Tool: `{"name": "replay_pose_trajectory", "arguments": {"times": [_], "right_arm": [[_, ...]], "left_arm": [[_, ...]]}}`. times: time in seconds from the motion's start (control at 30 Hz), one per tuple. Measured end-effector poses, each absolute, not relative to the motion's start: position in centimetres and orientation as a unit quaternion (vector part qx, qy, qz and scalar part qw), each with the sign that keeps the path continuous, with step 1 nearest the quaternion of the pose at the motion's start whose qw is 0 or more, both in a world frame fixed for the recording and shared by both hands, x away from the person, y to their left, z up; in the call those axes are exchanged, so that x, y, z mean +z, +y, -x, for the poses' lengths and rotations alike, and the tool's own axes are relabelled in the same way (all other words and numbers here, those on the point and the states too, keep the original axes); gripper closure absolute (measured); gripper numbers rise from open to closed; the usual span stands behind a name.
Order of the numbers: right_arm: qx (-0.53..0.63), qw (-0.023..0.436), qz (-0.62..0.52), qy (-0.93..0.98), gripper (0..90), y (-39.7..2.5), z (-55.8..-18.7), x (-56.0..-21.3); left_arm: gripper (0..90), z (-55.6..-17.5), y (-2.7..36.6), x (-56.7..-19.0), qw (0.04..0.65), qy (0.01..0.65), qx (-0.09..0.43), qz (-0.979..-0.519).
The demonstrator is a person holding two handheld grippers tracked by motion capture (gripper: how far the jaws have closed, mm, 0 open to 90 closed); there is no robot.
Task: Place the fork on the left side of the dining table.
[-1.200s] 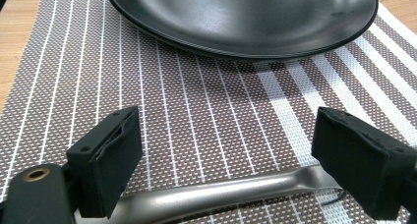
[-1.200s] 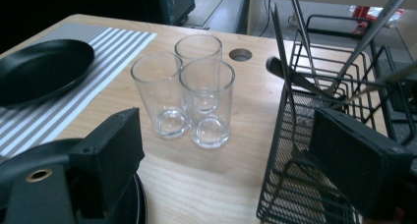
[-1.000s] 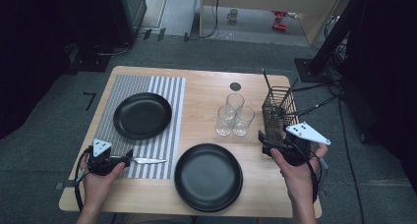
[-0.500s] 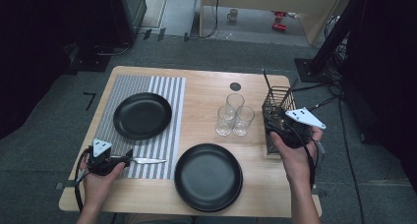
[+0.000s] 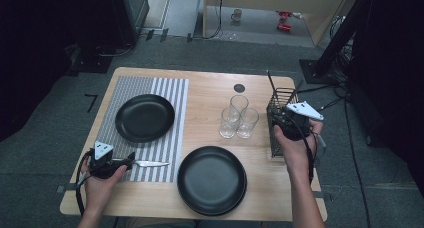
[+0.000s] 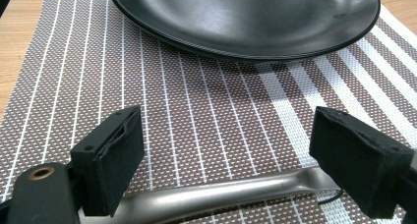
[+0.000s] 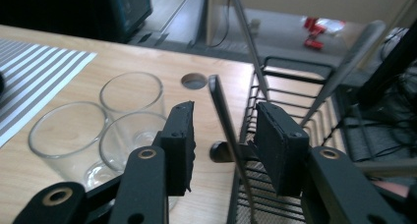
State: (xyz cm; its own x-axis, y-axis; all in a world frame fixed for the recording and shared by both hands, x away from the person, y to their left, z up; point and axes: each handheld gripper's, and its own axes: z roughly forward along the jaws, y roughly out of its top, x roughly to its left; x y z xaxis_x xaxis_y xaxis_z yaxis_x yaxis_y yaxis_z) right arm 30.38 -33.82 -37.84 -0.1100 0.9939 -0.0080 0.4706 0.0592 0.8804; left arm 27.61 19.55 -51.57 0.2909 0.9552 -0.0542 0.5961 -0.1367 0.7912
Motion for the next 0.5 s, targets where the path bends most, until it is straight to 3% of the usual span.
{"name": "replay_pose_trajectory", "arguments": {"times": [0.5], "right_arm": [[0.367, 0.378, -0.554, 0.645, 84.0, -33.69, -31.02, -38.54]], "left_arm": [[13.7, -27.55, 19.58, -51.56, 0.372, 0.544, 0.244, -0.711]]}}
